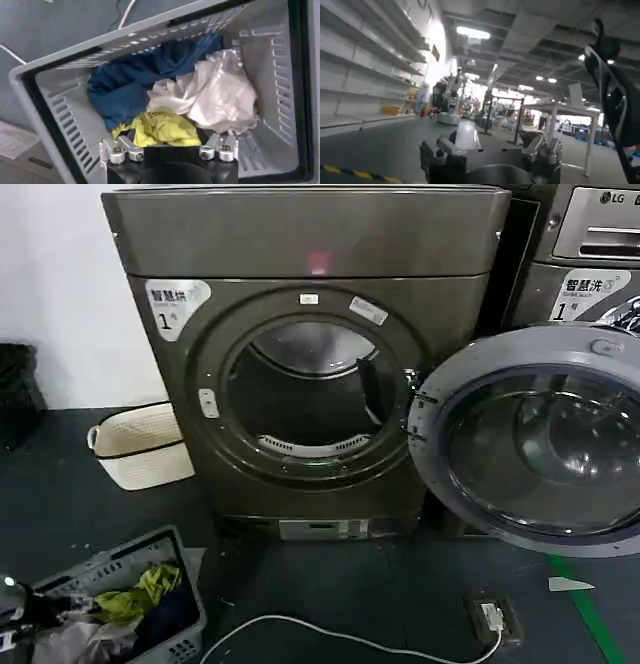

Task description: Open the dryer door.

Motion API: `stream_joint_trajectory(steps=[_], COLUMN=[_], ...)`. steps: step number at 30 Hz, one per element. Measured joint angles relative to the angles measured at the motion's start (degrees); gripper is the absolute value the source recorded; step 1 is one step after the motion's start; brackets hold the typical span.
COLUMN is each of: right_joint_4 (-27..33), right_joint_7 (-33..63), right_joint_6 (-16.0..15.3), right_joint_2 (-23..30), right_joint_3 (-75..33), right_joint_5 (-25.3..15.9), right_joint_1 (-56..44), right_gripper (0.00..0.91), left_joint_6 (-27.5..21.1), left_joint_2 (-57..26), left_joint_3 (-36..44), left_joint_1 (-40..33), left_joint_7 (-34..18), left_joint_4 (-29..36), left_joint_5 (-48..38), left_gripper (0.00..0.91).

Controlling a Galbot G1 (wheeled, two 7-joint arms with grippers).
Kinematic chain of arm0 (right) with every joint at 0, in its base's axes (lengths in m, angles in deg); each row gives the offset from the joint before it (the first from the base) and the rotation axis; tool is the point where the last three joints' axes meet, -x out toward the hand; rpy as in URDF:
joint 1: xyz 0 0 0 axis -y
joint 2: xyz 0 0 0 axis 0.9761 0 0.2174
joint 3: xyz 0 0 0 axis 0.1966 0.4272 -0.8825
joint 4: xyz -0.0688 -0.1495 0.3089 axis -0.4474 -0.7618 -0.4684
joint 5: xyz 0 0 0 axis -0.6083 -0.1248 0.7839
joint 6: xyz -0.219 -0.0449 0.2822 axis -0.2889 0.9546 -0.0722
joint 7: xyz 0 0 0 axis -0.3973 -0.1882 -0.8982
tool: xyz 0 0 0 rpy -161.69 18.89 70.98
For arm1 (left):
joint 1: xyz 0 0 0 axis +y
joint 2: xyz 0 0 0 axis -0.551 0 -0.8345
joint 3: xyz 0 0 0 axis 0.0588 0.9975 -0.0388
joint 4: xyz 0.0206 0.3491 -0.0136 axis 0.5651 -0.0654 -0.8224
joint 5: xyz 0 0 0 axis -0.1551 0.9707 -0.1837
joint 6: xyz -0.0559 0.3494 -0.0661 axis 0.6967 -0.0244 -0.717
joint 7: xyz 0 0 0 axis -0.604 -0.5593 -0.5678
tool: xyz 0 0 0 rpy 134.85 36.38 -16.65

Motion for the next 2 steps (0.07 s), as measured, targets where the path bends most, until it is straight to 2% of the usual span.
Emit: stream_joint_trajectory(steps=[2], right_joint_4=[-0.2], right_joint_7=[0.0], right_joint_6=[0.2], right_joint_2=[0.2], right_joint_3=[-0.1], right_joint_5=[0.1], right_joint_1=[0.0], right_gripper=[0.907], left_joint_6=[0.0], left_joint_2=[0.3], left_joint_3=[0.0], left_joint_1=[0.4], left_joint_7=[0.0], left_joint_4=[-0.3], left_joint_5=[0.3], left_gripper=[0.907])
